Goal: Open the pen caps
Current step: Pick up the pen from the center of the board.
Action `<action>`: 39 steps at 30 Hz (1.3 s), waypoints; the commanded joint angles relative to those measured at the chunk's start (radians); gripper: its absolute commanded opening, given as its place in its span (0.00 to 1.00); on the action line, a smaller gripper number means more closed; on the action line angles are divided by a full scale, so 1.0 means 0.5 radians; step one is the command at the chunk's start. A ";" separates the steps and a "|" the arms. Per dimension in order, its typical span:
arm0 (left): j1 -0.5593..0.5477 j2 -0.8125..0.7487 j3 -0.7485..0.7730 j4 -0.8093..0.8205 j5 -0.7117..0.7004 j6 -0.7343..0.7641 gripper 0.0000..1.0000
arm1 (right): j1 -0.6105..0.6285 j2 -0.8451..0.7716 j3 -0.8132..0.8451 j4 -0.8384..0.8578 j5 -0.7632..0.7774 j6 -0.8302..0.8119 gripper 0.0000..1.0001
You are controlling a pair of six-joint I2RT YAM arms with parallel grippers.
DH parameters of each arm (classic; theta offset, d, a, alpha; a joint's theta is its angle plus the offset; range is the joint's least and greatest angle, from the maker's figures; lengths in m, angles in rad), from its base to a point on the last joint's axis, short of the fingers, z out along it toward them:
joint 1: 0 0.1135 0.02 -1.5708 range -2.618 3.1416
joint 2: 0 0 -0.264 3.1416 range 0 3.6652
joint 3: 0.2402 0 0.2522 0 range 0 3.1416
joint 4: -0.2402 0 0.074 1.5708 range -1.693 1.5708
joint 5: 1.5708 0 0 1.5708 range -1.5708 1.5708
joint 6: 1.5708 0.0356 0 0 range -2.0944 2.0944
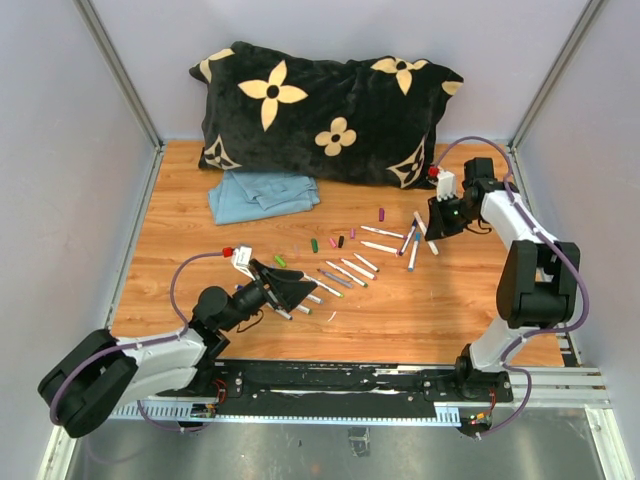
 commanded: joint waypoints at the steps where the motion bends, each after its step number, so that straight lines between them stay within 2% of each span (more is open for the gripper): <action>1: -0.017 0.120 0.036 0.241 0.007 -0.040 0.98 | -0.025 -0.099 -0.037 -0.021 -0.346 -0.034 0.01; 10: -0.017 0.387 0.087 0.393 -0.015 -0.100 0.98 | 0.003 -0.156 -0.068 -0.033 -0.767 -0.072 0.01; 15: -0.014 0.486 0.201 0.296 -0.058 -0.112 0.98 | 0.074 -0.195 -0.084 -0.026 -0.929 -0.088 0.01; 28: -0.006 0.992 0.772 0.110 -0.066 -0.226 0.96 | 0.297 -0.158 -0.100 -0.012 -1.157 -0.070 0.01; 34: -0.008 1.326 0.982 0.299 -0.018 -0.339 0.91 | 0.382 -0.145 -0.097 -0.013 -1.157 -0.078 0.01; 39: -0.008 1.485 1.135 0.439 -0.007 -0.316 0.90 | 0.438 -0.137 -0.098 -0.016 -1.170 -0.086 0.01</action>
